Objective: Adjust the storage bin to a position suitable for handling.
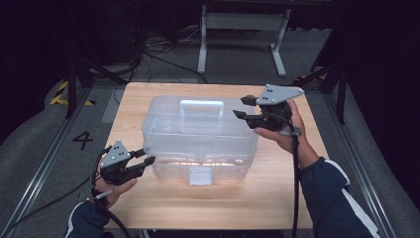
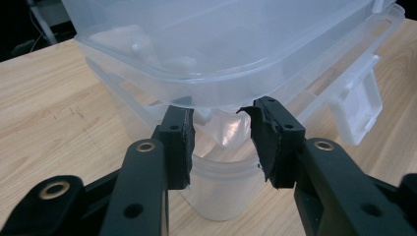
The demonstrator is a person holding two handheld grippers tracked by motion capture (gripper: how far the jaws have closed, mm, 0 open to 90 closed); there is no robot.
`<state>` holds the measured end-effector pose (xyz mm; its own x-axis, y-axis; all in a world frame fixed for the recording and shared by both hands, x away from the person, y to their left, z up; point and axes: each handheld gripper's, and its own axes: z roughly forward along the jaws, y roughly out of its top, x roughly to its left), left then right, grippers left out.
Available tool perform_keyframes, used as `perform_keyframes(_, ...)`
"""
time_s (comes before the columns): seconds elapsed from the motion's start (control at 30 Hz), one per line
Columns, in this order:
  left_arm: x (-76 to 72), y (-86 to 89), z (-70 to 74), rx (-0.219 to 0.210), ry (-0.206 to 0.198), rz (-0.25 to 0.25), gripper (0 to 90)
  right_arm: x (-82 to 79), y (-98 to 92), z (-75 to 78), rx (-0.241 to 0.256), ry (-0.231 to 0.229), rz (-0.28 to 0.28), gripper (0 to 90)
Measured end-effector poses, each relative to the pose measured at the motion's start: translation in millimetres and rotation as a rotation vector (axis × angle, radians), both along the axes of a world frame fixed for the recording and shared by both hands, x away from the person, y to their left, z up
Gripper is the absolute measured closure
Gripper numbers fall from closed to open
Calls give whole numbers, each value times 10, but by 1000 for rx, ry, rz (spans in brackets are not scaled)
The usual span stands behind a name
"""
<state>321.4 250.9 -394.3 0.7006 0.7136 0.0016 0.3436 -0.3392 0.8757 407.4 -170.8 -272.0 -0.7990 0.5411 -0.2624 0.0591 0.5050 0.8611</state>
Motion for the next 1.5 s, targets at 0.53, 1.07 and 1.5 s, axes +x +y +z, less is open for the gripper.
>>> perform_keyframes(0.53,36,-7,107,-2,-30,-9,578,-229,-810,-551,56,31,-139,439)
perform_keyframes(1.07,98,-27,179,3,-42,-35,551,-219,-694,-1016,63,79,-74,398)
perform_keyframes(1.5,69,-63,179,43,-61,-27,500,-249,-613,-1032,107,34,-79,414)
